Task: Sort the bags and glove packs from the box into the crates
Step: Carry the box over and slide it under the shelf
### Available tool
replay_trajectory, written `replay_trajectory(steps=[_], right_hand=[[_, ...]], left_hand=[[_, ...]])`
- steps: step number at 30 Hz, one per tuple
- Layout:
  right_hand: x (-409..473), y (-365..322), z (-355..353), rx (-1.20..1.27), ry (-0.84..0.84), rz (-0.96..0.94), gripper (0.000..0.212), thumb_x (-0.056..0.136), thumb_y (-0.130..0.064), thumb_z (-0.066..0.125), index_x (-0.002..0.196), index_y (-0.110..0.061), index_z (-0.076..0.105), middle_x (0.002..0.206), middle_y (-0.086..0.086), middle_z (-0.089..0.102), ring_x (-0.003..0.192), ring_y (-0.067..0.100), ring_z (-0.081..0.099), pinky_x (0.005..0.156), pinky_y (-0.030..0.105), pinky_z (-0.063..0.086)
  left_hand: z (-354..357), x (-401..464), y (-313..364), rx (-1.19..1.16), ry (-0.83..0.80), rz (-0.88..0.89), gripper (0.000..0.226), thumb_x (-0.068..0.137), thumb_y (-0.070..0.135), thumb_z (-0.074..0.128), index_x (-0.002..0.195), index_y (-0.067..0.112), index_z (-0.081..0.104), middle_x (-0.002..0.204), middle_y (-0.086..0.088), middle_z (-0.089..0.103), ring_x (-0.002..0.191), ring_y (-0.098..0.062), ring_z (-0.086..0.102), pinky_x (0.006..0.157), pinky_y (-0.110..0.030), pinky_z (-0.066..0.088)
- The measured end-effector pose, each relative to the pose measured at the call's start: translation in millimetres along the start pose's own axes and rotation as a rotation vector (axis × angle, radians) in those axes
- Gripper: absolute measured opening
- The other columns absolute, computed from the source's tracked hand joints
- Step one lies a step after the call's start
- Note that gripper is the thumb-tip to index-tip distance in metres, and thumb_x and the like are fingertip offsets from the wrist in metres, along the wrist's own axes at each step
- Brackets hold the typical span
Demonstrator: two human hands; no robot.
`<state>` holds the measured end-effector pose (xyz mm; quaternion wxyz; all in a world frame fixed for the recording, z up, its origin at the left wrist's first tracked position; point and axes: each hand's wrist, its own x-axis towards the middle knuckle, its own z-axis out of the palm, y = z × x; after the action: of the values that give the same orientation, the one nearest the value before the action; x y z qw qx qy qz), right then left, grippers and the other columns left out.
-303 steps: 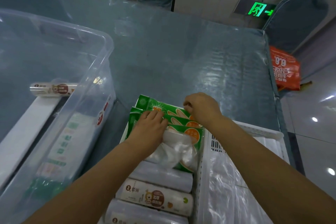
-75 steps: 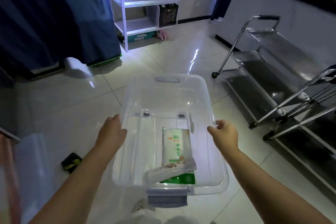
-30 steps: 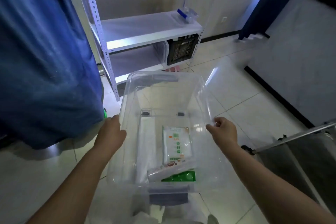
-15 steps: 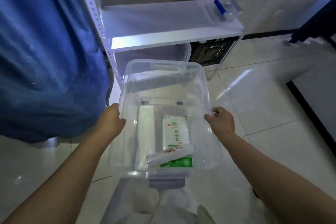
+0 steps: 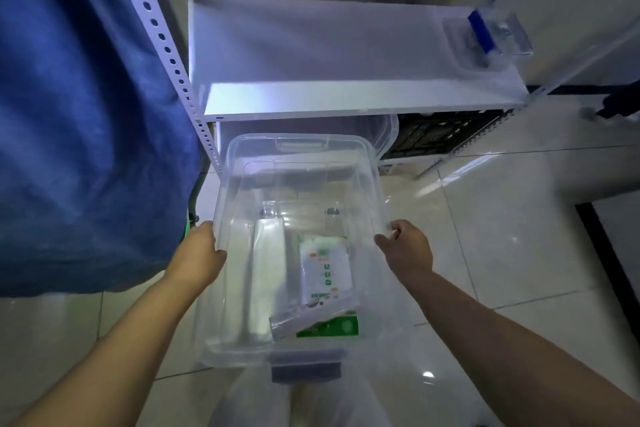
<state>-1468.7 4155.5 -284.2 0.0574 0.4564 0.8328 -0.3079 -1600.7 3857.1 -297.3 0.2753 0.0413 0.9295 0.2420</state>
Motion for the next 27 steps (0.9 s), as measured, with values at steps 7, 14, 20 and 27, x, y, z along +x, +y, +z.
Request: replay_trajectory(steps=[7,14,20,27], right_hand=[[86,-18,65,0.042,0.011,0.015,0.032,0.078,-0.022,0.064,0.108,-0.01,0.063,0.077,0.002,0.061,0.068,0.017,0.055,0.061,0.025,0.035],[169,-28,117,0.078,0.114,-0.065,0.026,0.077,-0.02,0.063,0.101,-0.011,0.067,0.058,-0.014,0.046,0.052,-0.002,0.041,0.047,0.014,0.026],[228,-30,159,0.185,0.148,-0.124,0.018,0.077,-0.021,0.064,0.09,-0.01,0.066,0.065,0.003,0.054,0.057,0.015,0.049,0.052,0.024,0.035],[298,-45,188,0.254,0.152,-0.248,0.011,0.081,-0.019,0.067,0.086,-0.009,0.064,0.072,0.004,0.058,0.06,0.012,0.05,0.063,0.01,0.037]], left_hand=[[26,85,-10,-0.026,0.064,-0.053,0.017,0.077,-0.002,0.058,0.089,0.004,0.05,0.077,-0.009,0.052,0.068,-0.028,0.052,0.048,-0.028,0.032],[54,161,-13,-0.116,0.174,-0.104,0.04,0.078,0.001,0.055,0.118,0.005,0.051,0.101,-0.013,0.059,0.078,-0.025,0.051,0.06,-0.03,0.037],[73,219,-8,-0.161,0.274,-0.095,0.037,0.078,-0.004,0.053,0.113,0.005,0.055,0.1,-0.013,0.059,0.083,-0.023,0.049,0.067,-0.031,0.037],[89,262,-5,-0.248,0.412,-0.072,0.036,0.077,-0.004,0.049,0.108,0.013,0.058,0.094,-0.006,0.064,0.084,-0.027,0.056,0.069,-0.032,0.04]])
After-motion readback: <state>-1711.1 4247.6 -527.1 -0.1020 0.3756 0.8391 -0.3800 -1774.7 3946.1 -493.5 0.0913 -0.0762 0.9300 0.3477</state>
